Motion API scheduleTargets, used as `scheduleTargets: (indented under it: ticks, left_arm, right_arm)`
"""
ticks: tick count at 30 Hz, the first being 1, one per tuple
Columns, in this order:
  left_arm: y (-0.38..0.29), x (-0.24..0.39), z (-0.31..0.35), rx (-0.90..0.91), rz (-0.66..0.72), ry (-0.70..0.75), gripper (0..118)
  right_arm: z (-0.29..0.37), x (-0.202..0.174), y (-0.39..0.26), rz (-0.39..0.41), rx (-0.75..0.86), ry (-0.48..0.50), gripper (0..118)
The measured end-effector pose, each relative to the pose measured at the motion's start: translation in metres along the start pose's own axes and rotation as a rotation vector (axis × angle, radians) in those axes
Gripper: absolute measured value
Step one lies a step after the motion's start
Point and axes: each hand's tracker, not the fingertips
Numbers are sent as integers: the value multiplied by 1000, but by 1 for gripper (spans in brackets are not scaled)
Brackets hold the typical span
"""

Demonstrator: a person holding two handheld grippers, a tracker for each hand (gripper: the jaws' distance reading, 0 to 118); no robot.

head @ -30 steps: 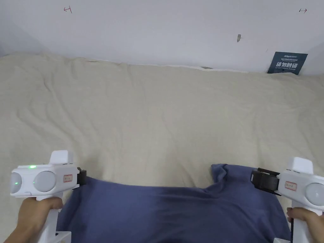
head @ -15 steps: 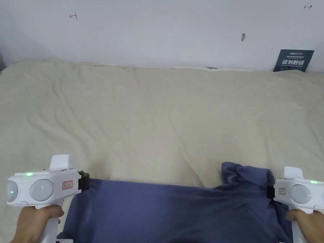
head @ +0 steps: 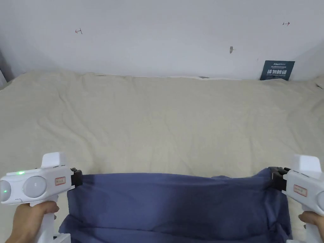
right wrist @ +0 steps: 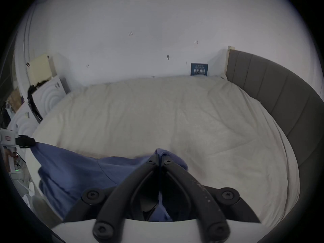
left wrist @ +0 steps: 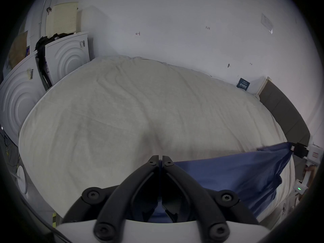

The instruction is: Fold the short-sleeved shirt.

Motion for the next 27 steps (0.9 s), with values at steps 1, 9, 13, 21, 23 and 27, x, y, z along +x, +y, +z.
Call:
scheduleTargets:
  ticks: [1, 9, 13, 21, 23, 27]
  left_arm:
    - [-5, -4, 7, 5, 6, 3, 2]
    - [-72, -20, 45, -50, 56, 33, 2]
    - [-118, -17, 43, -121, 35, 60, 2]
    - [-174, -27, 11, -220, 23, 129, 2]
    - [-175, -24, 10, -210, 9, 144, 2]
    - [-160, -12, 23, -195, -1, 156, 72]
  right_arm:
    - [15, 2, -6, -23, 7, 12, 3]
    - [75, 20, -81, -161, -19, 83, 3]
    - [71, 24, -125, -169, -116, 38, 4]
    - [36, 30, -188, -220, -266, -48, 4]
    - [33, 30, -193, -230, -270, -52, 4]
    - [48, 20, -176, -213, -245, -54, 41]
